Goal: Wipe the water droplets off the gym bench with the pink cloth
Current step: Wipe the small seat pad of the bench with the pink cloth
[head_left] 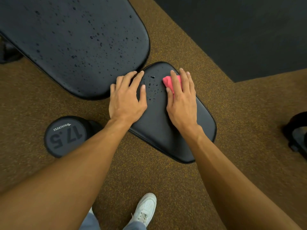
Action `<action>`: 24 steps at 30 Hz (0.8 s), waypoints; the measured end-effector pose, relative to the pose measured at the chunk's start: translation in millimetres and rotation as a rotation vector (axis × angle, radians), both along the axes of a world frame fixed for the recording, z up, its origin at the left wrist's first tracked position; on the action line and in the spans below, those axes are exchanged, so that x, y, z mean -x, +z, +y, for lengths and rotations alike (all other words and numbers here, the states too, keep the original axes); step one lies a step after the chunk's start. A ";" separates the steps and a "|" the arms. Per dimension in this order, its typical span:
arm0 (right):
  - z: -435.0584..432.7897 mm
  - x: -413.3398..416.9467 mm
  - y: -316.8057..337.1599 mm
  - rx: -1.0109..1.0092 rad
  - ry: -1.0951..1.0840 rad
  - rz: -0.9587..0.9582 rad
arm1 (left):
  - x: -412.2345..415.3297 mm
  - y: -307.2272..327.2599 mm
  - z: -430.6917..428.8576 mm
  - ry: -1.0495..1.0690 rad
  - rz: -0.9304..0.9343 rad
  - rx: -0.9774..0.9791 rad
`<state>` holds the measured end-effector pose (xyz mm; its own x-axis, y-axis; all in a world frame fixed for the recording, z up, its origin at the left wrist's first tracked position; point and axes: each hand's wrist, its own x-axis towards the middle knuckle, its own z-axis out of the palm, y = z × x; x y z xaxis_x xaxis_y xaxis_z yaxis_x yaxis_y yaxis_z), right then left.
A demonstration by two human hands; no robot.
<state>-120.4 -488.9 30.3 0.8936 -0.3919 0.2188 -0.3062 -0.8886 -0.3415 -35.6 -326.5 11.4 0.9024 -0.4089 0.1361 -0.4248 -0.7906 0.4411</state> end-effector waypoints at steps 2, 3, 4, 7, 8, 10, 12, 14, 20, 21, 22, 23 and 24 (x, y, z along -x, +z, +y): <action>1.1 -19.1 0.4 -0.028 -0.020 -0.018 | 0.2 -0.6 0.0 0.002 0.010 0.017; 2.8 -27.8 0.9 -0.045 -0.006 -0.021 | 0.0 -1.0 0.3 0.001 0.012 0.023; 4.7 -34.2 0.6 -0.051 0.025 -0.019 | -0.5 -1.1 0.7 -0.001 0.011 0.030; 2.0 -32.1 0.2 -0.031 0.173 -0.016 | -1.3 -2.3 0.7 -0.001 0.003 0.044; -1.2 -24.8 0.7 -0.024 0.225 -0.014 | -1.5 -2.7 0.2 -0.001 -0.004 0.046; -9.3 -7.9 1.4 -0.006 0.284 -0.006 | -1.5 -3.0 -0.2 0.001 -0.004 0.049; -16.7 -1.5 1.4 0.003 0.261 -0.012 | -2.0 -3.3 -0.3 0.008 0.000 0.051; -17.9 -10.2 0.1 -0.002 0.164 -0.023 | -2.4 -3.3 -0.4 0.007 0.010 0.048; -12.3 -60.6 1.6 -0.094 0.128 -0.015 | -0.8 -2.0 -0.4 0.011 0.013 0.051; -13.6 -60.0 2.3 -0.092 0.191 -0.008 | -0.6 -1.4 -0.4 0.009 0.010 0.051; -16.5 -56.3 3.1 -0.079 0.259 -0.008 | -0.6 -1.1 -0.7 0.007 0.006 0.051; -20.8 -49.8 2.8 -0.062 0.320 -0.009 | -0.3 -1.0 -0.9 0.008 0.004 0.052; -26.0 -41.0 2.3 -0.047 0.357 -0.009 | -0.4 -1.0 -1.3 0.007 0.003 0.053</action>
<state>-79.4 -514.8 32.6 0.9740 -0.0654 0.2169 0.0239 -0.9224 -0.3856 -35.2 -327.8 10.4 0.9058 -0.3946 0.1544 -0.4175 -0.7691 0.4838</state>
